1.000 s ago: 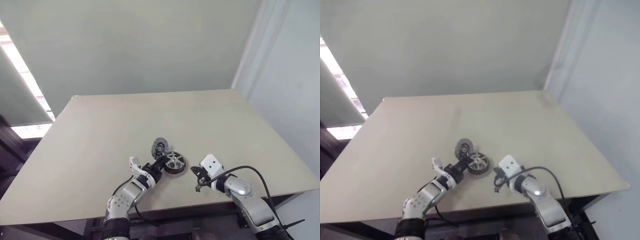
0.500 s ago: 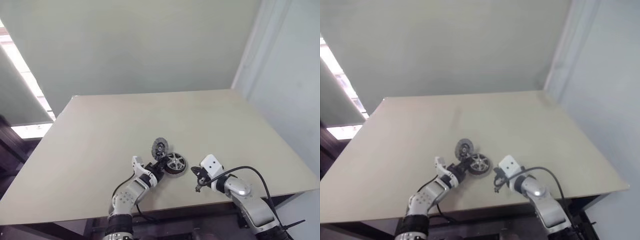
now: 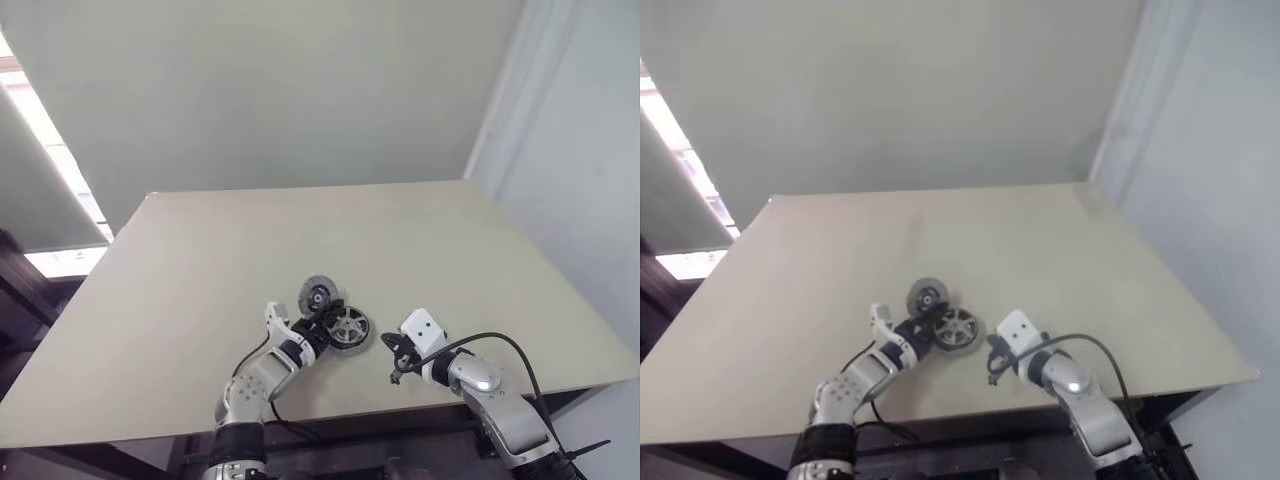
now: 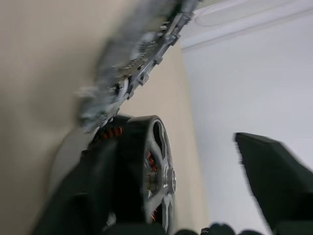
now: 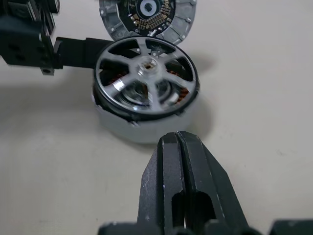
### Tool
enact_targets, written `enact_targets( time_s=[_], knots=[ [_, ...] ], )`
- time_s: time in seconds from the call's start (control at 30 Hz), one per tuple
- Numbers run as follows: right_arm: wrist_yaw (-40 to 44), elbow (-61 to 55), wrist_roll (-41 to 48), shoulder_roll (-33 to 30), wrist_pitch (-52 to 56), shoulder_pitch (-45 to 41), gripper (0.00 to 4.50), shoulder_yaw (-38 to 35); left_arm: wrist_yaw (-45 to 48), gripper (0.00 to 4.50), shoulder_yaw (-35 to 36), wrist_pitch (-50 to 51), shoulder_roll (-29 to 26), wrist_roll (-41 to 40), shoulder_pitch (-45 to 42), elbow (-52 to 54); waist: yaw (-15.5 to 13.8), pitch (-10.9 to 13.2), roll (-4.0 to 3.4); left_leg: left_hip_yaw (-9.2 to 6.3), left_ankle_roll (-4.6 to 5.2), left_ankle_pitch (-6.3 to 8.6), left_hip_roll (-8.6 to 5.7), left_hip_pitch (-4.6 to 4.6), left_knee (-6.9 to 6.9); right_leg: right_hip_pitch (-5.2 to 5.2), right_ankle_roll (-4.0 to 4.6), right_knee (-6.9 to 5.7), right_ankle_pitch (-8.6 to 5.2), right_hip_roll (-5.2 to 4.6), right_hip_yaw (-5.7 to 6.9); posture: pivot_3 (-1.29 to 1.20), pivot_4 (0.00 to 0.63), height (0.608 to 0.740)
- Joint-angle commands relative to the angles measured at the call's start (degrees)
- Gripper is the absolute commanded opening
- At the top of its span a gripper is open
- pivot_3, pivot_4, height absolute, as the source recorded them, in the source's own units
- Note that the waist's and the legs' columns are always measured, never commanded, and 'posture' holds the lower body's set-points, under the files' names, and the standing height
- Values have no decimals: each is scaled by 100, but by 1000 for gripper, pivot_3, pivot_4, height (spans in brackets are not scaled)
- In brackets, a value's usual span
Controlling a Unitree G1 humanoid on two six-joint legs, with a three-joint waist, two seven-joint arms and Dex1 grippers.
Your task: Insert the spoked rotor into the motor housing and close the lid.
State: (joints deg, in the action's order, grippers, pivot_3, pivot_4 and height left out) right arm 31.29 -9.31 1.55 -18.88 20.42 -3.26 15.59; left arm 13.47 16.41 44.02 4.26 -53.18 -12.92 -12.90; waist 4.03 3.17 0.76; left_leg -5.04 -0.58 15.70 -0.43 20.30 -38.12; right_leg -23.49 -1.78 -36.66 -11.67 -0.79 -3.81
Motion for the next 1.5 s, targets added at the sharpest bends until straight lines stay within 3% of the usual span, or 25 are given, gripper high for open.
enact_targets(
  time_s=[0.03,0.43,0.63,0.77,0.97,1.23,1.5],
  knots=[
    [-32,-171,14,15,-90,-68,0,-58,-380,4483,-263,291,-106,207,-52,656,3,0,0,0,0,0,0,0,1,0,0,0,0,0,0,0,0,740],
    [13,70,17,118,-198,-216,0,10,-735,4483,-833,1114,-227,38,-329,2323,2,1,0,-3,1,0,-1,10,4,-6,-1,1,1,0,0,0,0,740],
    [-47,98,223,297,-262,-196,0,-176,302,4483,-1398,917,-1157,365,-78,3050,9,1,-4,0,0,0,3,5,12,-10,0,-1,0,5,-3,0,0,740],
    [-293,123,500,738,-330,-195,0,-449,1281,4483,-1549,-203,-1771,1040,289,2945,8,1,-7,3,1,-1,4,-4,17,-7,1,-1,0,4,-5,0,0,740],
    [-499,270,531,1214,-269,-331,0,-351,1939,4483,-1545,-1169,-2393,1789,743,2692,12,3,-11,4,0,0,5,-2,17,-9,1,0,-1,-1,-4,0,0,740],
    [-739,1134,261,1533,-427,-968,0,-130,1979,4483,-1530,-1428,-2637,2306,900,2394,4,3,-13,2,1,-1,7,1,18,-15,1,-3,0,0,-2,0,0,740],
    [-614,2371,-72,1499,-591,-1217,0,192,1938,4483,-1499,-1403,-2517,2379,918,2388,4,3,-13,4,2,-1,6,14,21,-25,1,-2,1,-2,-3,0,0,740]
  ],
)
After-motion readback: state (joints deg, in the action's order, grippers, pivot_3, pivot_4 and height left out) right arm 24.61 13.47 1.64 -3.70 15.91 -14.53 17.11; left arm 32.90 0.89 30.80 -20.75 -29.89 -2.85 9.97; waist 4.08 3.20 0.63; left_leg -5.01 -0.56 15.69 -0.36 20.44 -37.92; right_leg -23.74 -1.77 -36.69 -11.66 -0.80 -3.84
